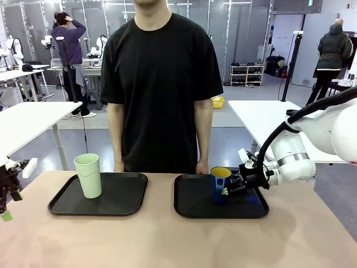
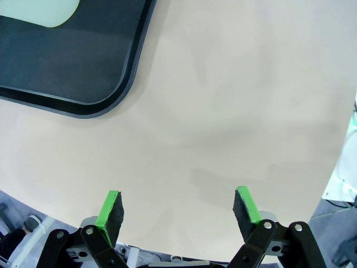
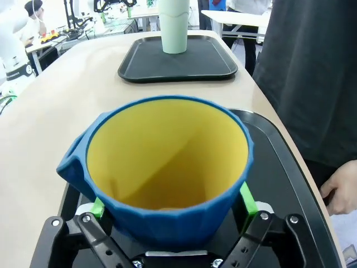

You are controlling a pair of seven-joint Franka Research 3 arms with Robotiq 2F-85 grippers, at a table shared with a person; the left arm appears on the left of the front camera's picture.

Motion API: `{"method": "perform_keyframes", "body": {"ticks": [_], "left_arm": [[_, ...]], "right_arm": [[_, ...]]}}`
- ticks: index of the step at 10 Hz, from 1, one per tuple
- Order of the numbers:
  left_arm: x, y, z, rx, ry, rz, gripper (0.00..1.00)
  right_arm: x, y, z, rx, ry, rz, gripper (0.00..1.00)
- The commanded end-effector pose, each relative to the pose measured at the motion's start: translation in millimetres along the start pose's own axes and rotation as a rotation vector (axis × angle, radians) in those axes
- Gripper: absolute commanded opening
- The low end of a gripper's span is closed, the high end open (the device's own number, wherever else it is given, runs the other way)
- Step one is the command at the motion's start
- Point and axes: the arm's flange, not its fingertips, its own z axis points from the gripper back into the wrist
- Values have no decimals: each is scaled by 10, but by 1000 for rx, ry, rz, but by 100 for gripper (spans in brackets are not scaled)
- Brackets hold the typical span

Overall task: Sort and store the cups by type.
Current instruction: Pick up the Handle plastic cup and place it into the empty Flat Tray.

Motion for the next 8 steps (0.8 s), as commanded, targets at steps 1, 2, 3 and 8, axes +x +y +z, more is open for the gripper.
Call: {"method": "perform_keyframes", "body": {"ticks": [1, 2, 3, 8], "left_arm": [[-5, -18, 13, 8, 8, -4, 100], [-5, -18, 13, 8, 8, -4, 100], [-5, -18, 13, 8, 8, -4, 100], [-5, -18, 13, 8, 8, -4, 100]], "right_arm": [[17, -54, 29, 1, -17, -29, 100], [18, -41, 57, 1, -34, -22, 100], [10, -29, 82, 0, -37, -22, 100], [-70, 121, 353, -16, -70, -23, 100]]}}
